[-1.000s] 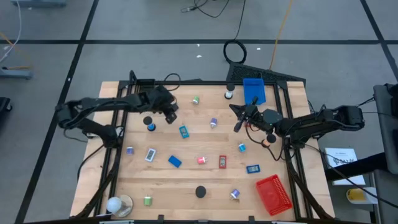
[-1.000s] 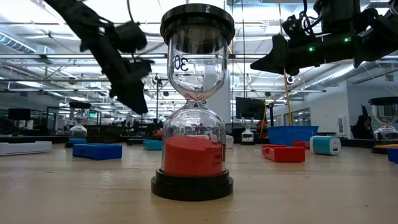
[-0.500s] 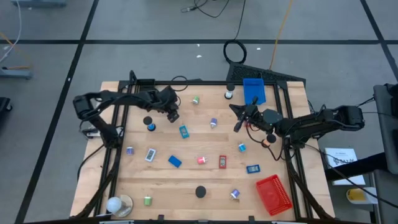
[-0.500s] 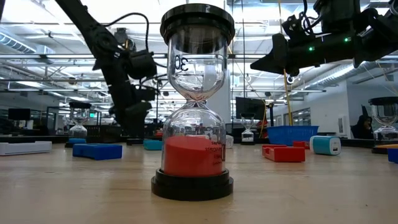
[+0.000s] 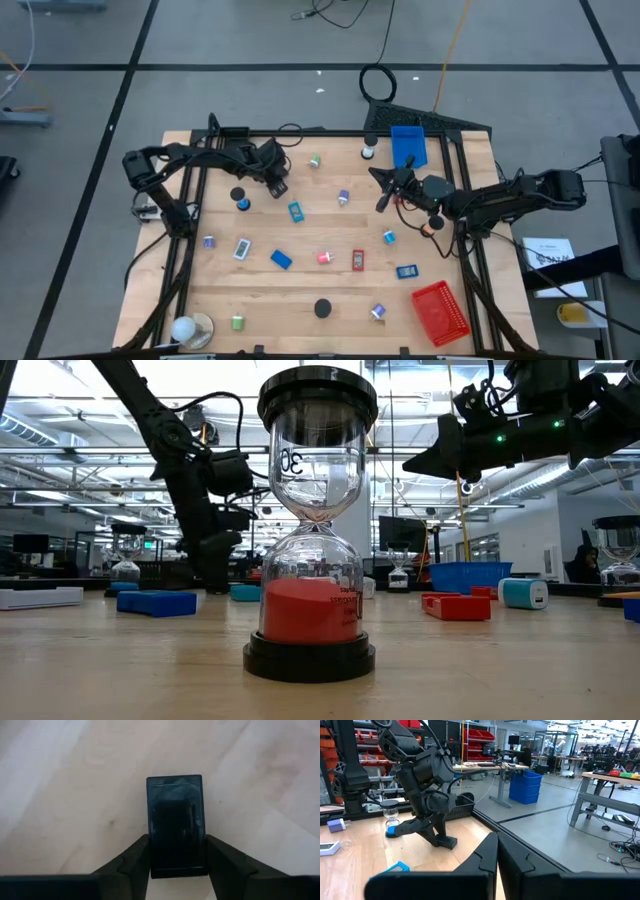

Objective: Pick & Place Office items
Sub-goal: Put the black digital timer into the black basket

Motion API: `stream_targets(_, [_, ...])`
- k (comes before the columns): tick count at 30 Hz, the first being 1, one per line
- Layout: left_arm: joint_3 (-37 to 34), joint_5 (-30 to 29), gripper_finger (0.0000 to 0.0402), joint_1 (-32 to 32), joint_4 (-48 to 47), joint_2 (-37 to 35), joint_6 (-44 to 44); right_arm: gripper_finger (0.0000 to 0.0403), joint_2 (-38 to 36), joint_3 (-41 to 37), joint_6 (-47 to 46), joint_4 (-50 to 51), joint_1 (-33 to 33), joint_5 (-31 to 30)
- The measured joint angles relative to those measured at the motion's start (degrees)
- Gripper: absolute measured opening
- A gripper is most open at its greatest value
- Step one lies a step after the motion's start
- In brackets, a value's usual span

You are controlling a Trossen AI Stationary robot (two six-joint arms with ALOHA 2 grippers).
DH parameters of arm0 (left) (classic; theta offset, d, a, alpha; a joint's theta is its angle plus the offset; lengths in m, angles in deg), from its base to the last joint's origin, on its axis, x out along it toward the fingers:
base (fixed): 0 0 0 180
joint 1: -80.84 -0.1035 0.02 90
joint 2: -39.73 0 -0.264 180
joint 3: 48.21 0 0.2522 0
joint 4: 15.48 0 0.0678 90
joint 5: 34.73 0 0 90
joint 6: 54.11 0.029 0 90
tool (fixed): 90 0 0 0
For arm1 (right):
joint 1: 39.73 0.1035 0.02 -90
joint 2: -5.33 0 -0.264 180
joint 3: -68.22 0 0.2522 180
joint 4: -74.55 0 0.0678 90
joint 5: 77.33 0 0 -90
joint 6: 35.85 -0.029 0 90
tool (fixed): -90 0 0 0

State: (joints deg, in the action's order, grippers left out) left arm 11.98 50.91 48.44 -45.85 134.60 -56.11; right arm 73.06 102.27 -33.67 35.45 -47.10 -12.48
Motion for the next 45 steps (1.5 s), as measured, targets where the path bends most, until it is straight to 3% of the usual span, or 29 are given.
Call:
stream_targets(4, [-0.08, -0.8, 0.016, -0.7, -2.08, -3.68, -0.16, 0.0004, 0.0, 0.0, 0.0, 0.0, 0.0, 0.0])
stream_targets(8, [1.48, -2.57, 0.016, -2.78, -10.57, -9.65, -1.89, 0.0004, 0.0, 0.0, 0.0, 0.02, 0.0, 0.0])
stream_targets(16, [7.7, -11.61, 0.0168, -9.42, -26.41, -21.9, -10.74, 0.0004, 0.0, 0.0, -0.02, 0.92, 0.0, 0.0])
stream_targets(20, [7.57, -11.33, 0.0165, -13.96, -29.76, -23.65, -14.93, 0.0004, 0.0, 0.01, -0.02, 0.98, 0.0, -0.02])
stream_targets(29, [0.19, -6.48, 0.0165, -19.33, -21.95, -23.58, -19.03, 0.0004, 0.0, 0.02, -0.03, 0.96, 0.0, -0.02])
stream_targets(36, [-1.83, -6.54, 0.0162, -22.82, -17.66, -23.21, -19.78, 0.0004, 0.0, 0.02, -0.46, 0.9, -0.01, -0.02])
stream_targets(43, [-1.83, -6.38, 0.0169, -22.56, -9.36, -14.57, -21.22, 0.0004, 0.0, 0.02, -0.46, 0.87, 0.0, -0.02])
stream_targets(45, [-1.83, -9.04, 0.0168, -22.18, -7.86, -11.7, -21.61, 0.0004, 0.0, 0.04, -0.46, 0.87, -0.02, -0.02])
